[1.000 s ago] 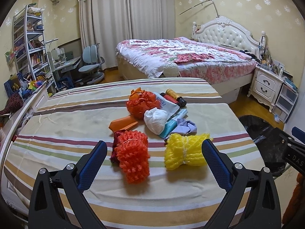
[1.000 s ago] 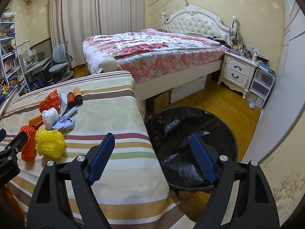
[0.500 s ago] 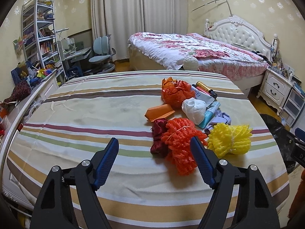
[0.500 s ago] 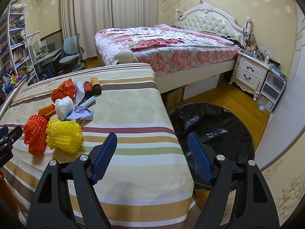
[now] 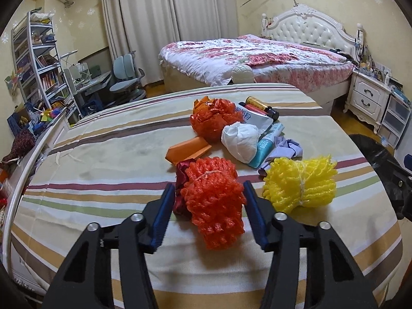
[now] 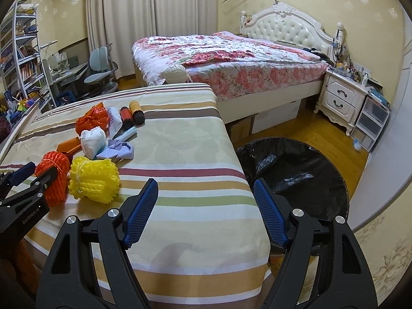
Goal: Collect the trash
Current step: 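Grasp the orange mesh net with the left tool while the right tool approaches the yellow net, then grasp the yellow mesh net with the right tool while the left tool holds the orange net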
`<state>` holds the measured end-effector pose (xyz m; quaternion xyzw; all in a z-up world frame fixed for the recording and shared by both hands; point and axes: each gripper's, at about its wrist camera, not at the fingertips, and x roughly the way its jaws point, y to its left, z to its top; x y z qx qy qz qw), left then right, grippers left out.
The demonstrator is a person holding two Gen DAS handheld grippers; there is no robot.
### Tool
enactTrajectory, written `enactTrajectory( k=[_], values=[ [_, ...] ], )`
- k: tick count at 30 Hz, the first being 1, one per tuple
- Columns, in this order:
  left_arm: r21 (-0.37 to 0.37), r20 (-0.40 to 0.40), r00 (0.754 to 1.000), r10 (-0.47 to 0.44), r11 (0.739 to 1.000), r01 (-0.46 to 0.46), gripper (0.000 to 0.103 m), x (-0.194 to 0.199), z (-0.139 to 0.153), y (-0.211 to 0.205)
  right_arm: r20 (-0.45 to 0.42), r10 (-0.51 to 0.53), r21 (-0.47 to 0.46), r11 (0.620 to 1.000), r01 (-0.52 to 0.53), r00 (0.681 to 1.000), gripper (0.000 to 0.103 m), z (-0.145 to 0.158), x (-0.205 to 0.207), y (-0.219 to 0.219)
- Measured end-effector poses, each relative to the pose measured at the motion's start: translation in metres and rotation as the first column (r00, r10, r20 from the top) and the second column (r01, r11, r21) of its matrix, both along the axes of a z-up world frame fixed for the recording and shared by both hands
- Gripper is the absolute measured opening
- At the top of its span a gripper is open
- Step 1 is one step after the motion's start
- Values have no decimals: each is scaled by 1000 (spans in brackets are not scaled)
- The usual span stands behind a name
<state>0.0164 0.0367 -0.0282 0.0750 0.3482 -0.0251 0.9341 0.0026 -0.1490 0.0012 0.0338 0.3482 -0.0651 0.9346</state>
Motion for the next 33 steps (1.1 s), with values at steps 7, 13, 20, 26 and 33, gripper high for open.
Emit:
enactTrajectory(
  k=[7,13,20,26,33],
  values=[
    [-41,50,999,-8,999,10,34,-15,14,10,-12,41,15,999,-40,999,75,1,-1,9],
    [-61,79,997,5,998,0,34,-24,28,27,-8,105,41,994,-104,994,75,9,1,29],
    [-55,88,993,74,996,-69,34,-25,28,55,4,204,64,977,-204,979,85,16,10,69],
    [-55,95,987,126,991,-121,34,-24,25,77,-59,242,18,970,-241,969,86,-1,25,99],
    [-73,82,987,137,989,-132,34,-26,18,86,-110,258,35,966,-256,960,63,-15,32,104]
  ],
)
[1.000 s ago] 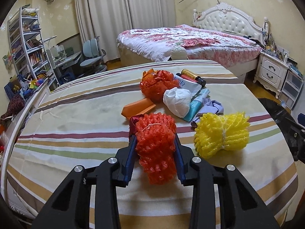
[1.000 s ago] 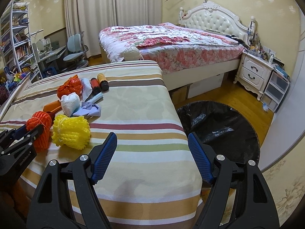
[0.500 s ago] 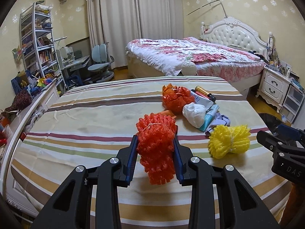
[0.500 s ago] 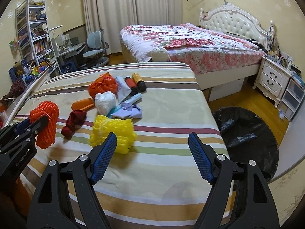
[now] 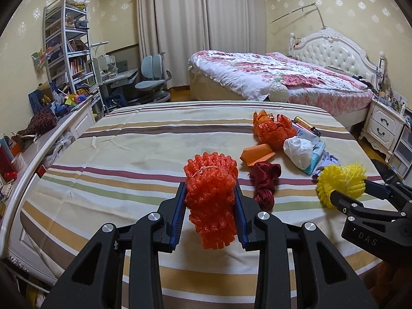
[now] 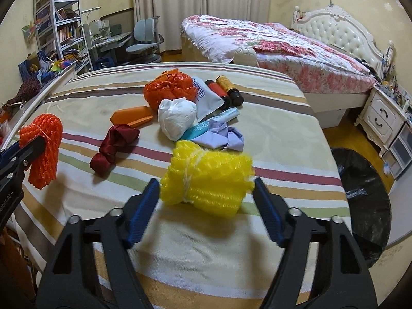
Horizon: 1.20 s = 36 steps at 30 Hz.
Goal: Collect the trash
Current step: 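Grasp the yellow mesh net with the right tool while the left tool holds the orange net, then carry both nets over the black trash bin and open both tools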
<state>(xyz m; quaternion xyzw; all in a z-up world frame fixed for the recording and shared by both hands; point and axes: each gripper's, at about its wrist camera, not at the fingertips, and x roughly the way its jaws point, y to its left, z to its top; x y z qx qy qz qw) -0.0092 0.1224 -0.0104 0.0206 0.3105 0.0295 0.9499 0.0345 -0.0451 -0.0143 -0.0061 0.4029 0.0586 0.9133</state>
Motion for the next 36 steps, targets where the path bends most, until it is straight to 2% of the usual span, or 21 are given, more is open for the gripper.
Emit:
enactTrajectory(
  k=[2,6,13,20,26,36],
  values=[
    [-5,-2,1000,-5,1000,5,34,0,-1,-1,7,4,13,1000,-4,1000,56,1,-2,-3],
    [-16,-1,1000,-18,1000,18,34,-1,0,-7,32,-10,5,1000,10,999,52,7,-10,-9],
    [-35,13,998,-64,997,64,34,-3,6,-25,75,-49,17,999,48,996,52,22,-20,-31],
    [-36,40,984,-173,984,174,34,-1,15,-72,116,-168,-6,985,170,979,52,36,-28,-92],
    [-26,69,951,-300,953,303,34,5,23,-130,144,-300,-44,950,309,943,52,37,-29,-151],
    [-19,61,881,-469,882,471,34,27,19,-224,92,-446,-60,890,452,890,52,6,-25,-226]
  ],
)
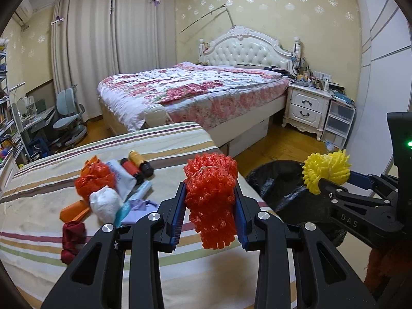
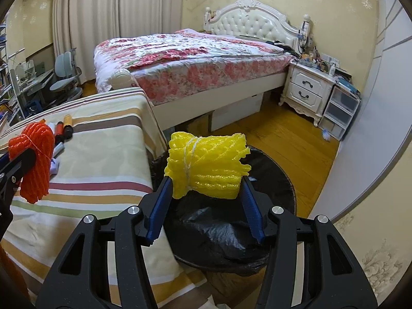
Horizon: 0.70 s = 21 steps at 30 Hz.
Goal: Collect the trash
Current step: 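Carry both nets over the black trash bin and open both tools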
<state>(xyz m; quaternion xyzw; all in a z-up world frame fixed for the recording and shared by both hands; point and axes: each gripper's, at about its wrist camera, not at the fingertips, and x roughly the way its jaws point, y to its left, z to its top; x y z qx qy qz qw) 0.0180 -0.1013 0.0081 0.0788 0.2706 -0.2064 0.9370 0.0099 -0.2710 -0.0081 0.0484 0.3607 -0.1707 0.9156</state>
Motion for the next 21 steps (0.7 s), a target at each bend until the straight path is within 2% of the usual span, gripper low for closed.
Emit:
enactTrajectory(
  k=[13,16,18,20,21],
  values=[
    [63,-35,995,-89,994,91,34,30,-24,-75,-30,-88,53,995,90,996,53,-28,9,-42],
    [73,-48,994,-98,992,102,35,36,-29,-84,-28,-105,73,992,106,994,57,-31,11,-48],
    [81,-64,992,-107,990,113,40,40,-33,-87,-29,-110,77,991,112,994,60,-33,11,-51],
    [86,-67,992,-108,990,113,60,41,-34,-89,-33,-120,74,990,123,992,60,-34,11,-53],
    [85,-64,992,-108,990,113,64,41,-35,-90,-35,-128,75,989,131,991,61,-34,12,-55]
  ],
)
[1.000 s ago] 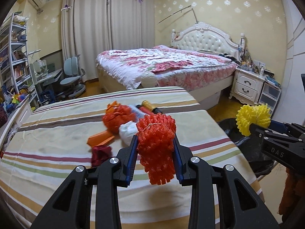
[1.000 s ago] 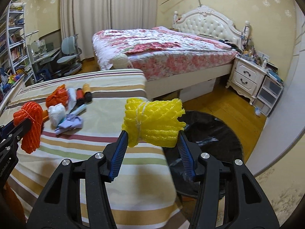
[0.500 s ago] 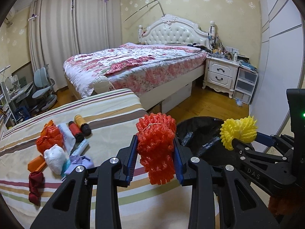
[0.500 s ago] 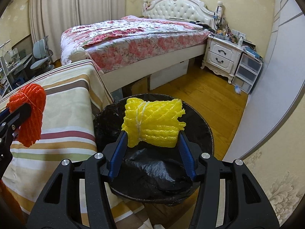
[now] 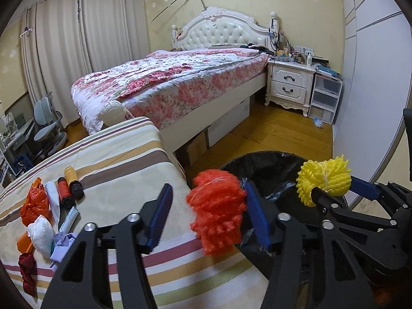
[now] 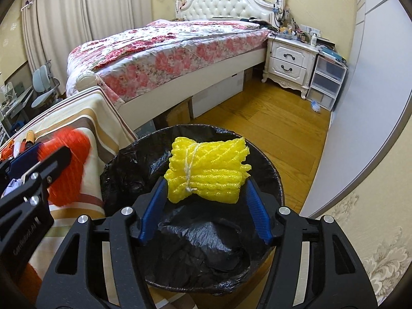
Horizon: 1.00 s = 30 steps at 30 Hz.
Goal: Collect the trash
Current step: 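Carry both nets over the black trash bin and open both tools, then grasp the dark red cloth with the left tool while the right tool returns to the bed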
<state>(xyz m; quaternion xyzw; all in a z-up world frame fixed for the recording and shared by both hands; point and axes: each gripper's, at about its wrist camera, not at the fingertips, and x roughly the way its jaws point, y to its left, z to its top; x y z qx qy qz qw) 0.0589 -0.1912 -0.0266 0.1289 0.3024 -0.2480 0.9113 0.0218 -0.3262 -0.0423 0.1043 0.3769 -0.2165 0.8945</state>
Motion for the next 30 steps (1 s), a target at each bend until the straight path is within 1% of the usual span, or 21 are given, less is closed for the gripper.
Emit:
enactTrajectory(
  k=[1,2,4,9,11,17,21,24,30],
  values=[
    [1,2,1000,0,1000,0,69,-1,0,-1,0,-7,2,1000,7,1000,61,0,0,-2],
    [3,-2,1000,-1,1000,1,71,0,-1,-2,0,-15,5,1000,15,1000,62,-1,-1,-4],
    [4,-11,1000,1,1000,-1,73,1,-1,-2,0,-25,8,1000,25,1000,62,-1,-1,-6],
    [-4,-23,1000,9,1000,-9,76,3,-1,0,-7,-39,9,999,39,999,64,-2,-2,-10],
    [-6,-18,1000,13,1000,-13,77,2,0,2,-6,-43,5,999,43,999,67,-1,-3,-11],
    [9,3,999,34,999,-34,78,-1,2,8,1,-49,3,999,49,999,68,3,-5,-10],
    [6,1,998,62,998,-62,78,-4,6,24,9,-33,2,999,33,999,68,8,-5,-2],
    [14,13,995,99,995,-99,78,-5,10,40,15,-7,-1,1000,7,1000,68,13,-3,8],
    [14,27,979,201,979,-201,78,-6,21,90,27,83,8,997,-83,996,68,22,5,44]
  ],
)
